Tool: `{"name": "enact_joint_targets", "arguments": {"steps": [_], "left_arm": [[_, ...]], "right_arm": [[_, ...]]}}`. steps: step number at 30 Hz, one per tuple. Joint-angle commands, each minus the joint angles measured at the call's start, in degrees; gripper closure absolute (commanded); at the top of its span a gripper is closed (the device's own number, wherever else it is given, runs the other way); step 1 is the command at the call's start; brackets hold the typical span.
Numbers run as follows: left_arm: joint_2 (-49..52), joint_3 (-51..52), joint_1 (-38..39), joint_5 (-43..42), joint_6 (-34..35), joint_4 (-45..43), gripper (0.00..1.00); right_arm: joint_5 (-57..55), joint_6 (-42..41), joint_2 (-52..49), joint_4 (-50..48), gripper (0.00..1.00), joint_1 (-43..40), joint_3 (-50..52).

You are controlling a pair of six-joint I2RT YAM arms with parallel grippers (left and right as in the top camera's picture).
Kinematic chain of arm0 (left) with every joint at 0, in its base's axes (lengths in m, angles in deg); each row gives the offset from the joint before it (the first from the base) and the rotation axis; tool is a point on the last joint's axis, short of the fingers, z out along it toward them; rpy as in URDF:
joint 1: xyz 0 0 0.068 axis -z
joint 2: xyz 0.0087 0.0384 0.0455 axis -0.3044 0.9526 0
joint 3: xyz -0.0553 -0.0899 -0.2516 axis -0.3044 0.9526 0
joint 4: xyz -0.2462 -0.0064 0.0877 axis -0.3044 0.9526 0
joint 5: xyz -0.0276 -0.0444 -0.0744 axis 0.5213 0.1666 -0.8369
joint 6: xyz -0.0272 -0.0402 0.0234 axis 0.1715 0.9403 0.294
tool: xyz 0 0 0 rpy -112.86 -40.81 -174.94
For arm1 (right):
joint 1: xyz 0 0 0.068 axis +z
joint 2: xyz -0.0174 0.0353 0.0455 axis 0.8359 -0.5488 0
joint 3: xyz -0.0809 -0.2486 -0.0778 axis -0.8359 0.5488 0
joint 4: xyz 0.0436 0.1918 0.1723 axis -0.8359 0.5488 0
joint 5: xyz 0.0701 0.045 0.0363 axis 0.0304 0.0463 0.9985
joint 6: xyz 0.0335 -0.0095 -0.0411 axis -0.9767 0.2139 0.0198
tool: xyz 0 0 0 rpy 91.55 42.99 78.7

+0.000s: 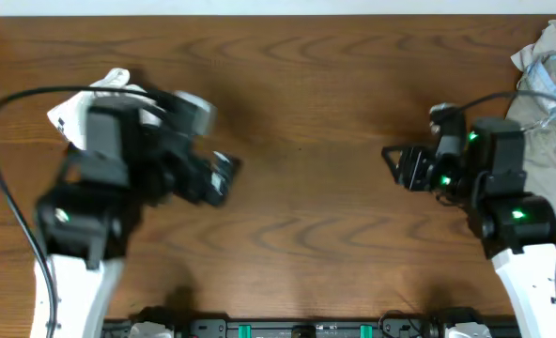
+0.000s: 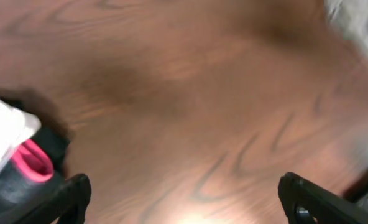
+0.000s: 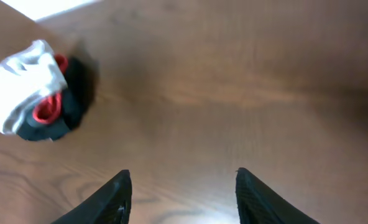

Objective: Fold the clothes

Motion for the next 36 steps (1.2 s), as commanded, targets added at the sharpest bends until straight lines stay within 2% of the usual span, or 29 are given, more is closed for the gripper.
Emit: {"name": "enact_joint_targets", "arguments": {"steps": [1,3,4,6,16,28,33,36], "left_arm": [[-4.6,-0.7,13.0,30.7,6.0,4.4,0.01],[-6.1,-0.7,17.4,36.5,10.2,8.1,0.02],[-6.5,-0.6,18.7,37.4,11.7,9.6,0.02],[-6.9,-0.5,19.6,37.3,13.9,11.3,0.02],[-5.6,0.2,19.6,37.2,14.9,13.4,0.02],[-5.0,0.2,19.6,37.1,14.9,13.4,0.02],[-5.0,0.2,19.6,37.1,14.9,13.4,0.02],[-5.0,0.2,19.6,37.2,14.9,13.4,0.02]], "right_arm": [[-1.6,2.7,1.8,3.7,0.44,-0.3,-5.7],[-1.6,2.6,3.0,6.1,0.38,-0.3,-7.0],[-1.6,2.6,3.7,7.1,0.30,-0.3,-7.2],[-1.6,2.6,5.1,9.1,0.01,-0.3,-7.2],[-1.6,2.6,6.6,14.8,0.01,-0.4,-7.2],[0.7,2.0,6.6,16.3,0.01,-0.4,-7.2],[-3.6,2.1,7.1,14.2,0.01,-0.5,-7.2],[-5.5,7.8,8.0,12.3,0.01,-0.5,-7.2]]}}
